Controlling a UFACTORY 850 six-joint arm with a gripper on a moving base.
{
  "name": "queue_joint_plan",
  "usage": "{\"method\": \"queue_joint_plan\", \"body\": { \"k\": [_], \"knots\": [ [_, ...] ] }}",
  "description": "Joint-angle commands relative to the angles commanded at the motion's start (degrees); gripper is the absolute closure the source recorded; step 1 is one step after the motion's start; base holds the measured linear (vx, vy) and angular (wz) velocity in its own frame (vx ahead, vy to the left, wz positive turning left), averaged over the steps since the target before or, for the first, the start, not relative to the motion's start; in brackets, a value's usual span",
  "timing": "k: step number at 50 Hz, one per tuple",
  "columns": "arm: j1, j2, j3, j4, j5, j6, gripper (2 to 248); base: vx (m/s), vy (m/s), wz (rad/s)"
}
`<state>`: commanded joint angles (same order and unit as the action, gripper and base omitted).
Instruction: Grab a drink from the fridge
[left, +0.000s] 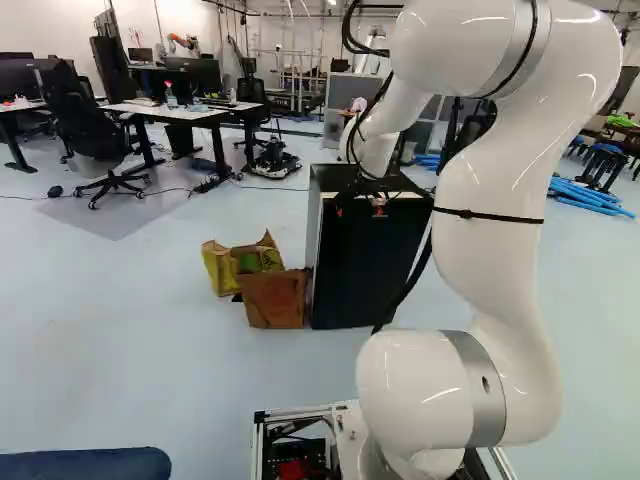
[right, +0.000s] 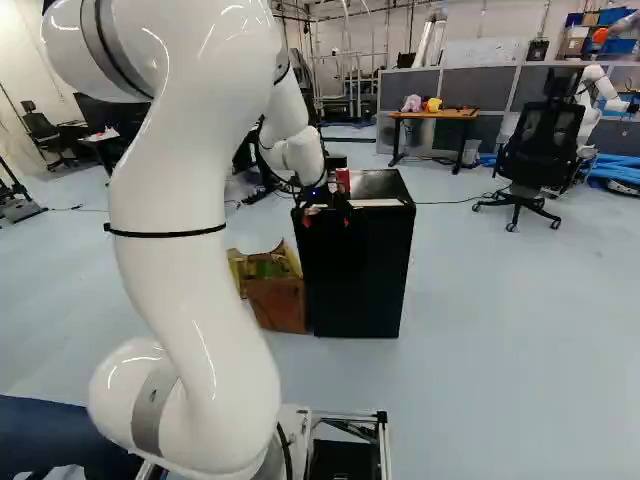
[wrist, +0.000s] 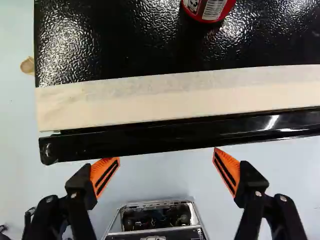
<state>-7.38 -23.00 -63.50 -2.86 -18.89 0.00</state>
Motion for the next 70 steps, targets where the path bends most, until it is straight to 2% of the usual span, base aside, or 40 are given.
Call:
{"method": "queue_joint_plan", "body": {
  "k": [33,70],
  "knots": [
    [-0.5,7.14,9.18,0.0,0.75,0.0,3,0.0,0.0,0.0],
    [-1.31,15.98,19.62,0.0,11.56,0.0,3,0.0,0.0,0.0]
  ]
}}
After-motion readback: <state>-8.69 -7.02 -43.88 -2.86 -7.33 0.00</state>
